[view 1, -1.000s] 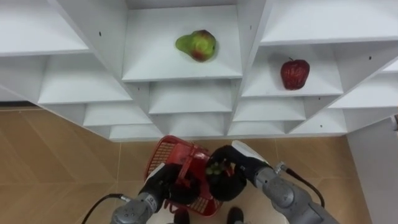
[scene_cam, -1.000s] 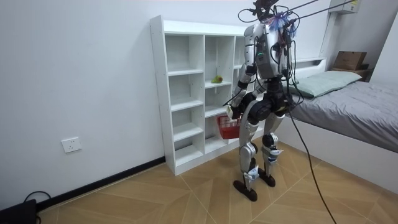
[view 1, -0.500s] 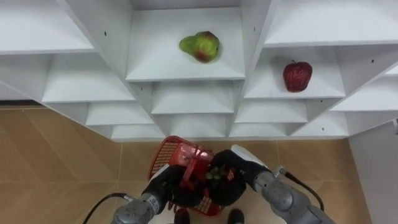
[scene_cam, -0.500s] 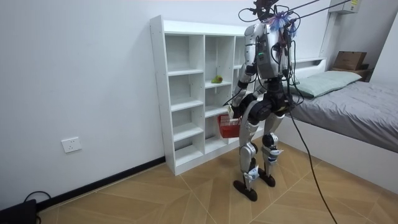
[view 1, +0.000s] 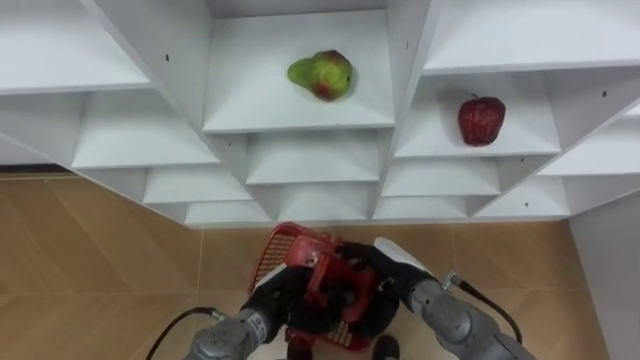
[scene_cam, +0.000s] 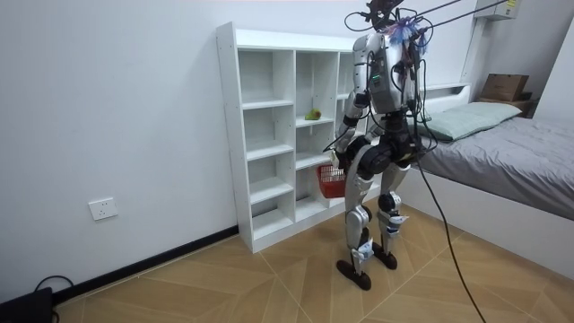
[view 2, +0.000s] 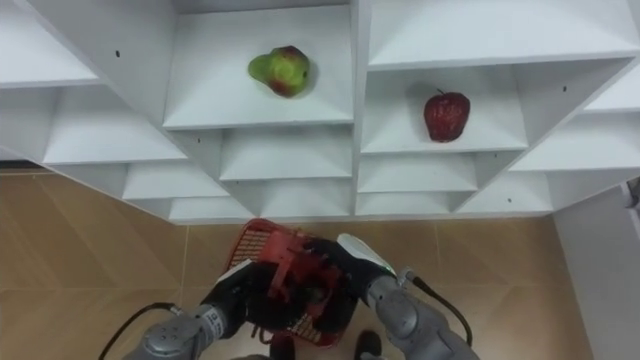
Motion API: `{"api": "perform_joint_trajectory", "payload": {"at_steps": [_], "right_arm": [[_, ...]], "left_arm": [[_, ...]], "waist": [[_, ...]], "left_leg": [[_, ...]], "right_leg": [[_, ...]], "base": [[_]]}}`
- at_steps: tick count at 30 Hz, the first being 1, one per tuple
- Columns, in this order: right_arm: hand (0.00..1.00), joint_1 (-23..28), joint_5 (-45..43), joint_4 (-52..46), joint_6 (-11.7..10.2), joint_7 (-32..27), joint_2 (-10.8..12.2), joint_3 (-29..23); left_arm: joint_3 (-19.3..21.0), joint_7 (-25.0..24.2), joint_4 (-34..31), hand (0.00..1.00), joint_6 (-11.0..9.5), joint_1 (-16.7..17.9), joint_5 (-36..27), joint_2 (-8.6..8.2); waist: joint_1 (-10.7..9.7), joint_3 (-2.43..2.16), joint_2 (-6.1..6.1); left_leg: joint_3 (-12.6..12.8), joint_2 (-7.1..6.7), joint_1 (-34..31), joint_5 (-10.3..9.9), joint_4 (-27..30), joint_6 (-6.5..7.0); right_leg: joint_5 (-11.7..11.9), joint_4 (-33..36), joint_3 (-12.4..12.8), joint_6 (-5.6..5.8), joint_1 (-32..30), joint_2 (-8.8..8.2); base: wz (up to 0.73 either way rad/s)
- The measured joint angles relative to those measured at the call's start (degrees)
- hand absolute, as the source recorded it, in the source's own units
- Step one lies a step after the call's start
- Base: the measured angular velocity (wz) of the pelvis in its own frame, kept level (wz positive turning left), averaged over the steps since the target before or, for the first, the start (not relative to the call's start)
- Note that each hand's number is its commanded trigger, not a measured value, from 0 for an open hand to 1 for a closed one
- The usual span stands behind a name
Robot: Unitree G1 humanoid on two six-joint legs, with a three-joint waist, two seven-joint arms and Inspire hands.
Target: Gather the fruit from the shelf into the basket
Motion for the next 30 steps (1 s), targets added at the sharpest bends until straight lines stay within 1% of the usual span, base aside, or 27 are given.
{"api": "perform_joint_trajectory", "payload": {"at_steps": [4,7,12,16,24,30], "right_arm": [[0.00,0.0,-0.1,0.0,0.0,0.9,0.0,0.6],[0.00,0.0,-0.1,-0.1,0.0,1.2,0.4,0.7],[0.00,0.1,0.1,-0.1,0.0,1.1,0.9,0.9],[0.00,0.1,0.0,-0.1,0.0,1.0,1.0,0.9],[0.00,0.1,1.4,0.0,0.0,0.7,0.8,0.8],[0.00,0.2,2.1,0.0,0.0,-0.3,0.9,0.3]], "left_arm": [[-2.2,-1.4,-2.5,1.00,0.0,0.1,-3.1,0.27],[-2.7,-2.8,-3.6,1.00,0.0,0.2,-4.0,0.24],[-2.8,-3.2,-3.7,1.00,0.0,0.4,-6.0,0.49],[-2.8,-3.5,-2.9,1.00,0.0,0.7,-6.0,0.65],[-2.8,-1.6,-0.9,1.00,0.0,0.9,-6.1,1.05],[-0.4,0.3,0.0,1.00,0.0,0.9,-6.1,1.08]], "waist": [[0.0,-0.01,0.01],[0.0,-0.02,0.02],[0.0,-0.10,0.12],[-0.2,-0.11,0.14],[-0.2,-0.11,0.14],[-0.1,-0.11,0.13]], "left_leg": [[0.0,-0.02,-0.3,0.0,0.1,0.00],[0.0,0.00,-0.4,0.0,0.1,0.00],[0.2,-0.01,-0.8,0.0,0.4,0.00],[0.2,-0.04,-0.7,0.0,0.4,0.00],[0.2,-0.01,-0.5,0.2,0.8,0.05],[0.2,-0.01,-0.5,0.2,1.0,0.07]], "right_leg": [[0.0,0.1,0.1,0.00,-0.4,-0.04],[0.0,0.2,0.1,0.00,-0.5,-0.01],[0.0,0.8,0.4,-0.02,-1.1,-0.01],[0.0,0.8,0.4,-0.02,-1.0,-0.02],[0.0,1.0,0.4,-0.08,-0.8,-0.09],[0.1,1.1,0.3,-0.13,-0.8,-0.21]], "base": [[0.00],[0.00],[0.00],[0.00],[0.00],[0.00]]}}
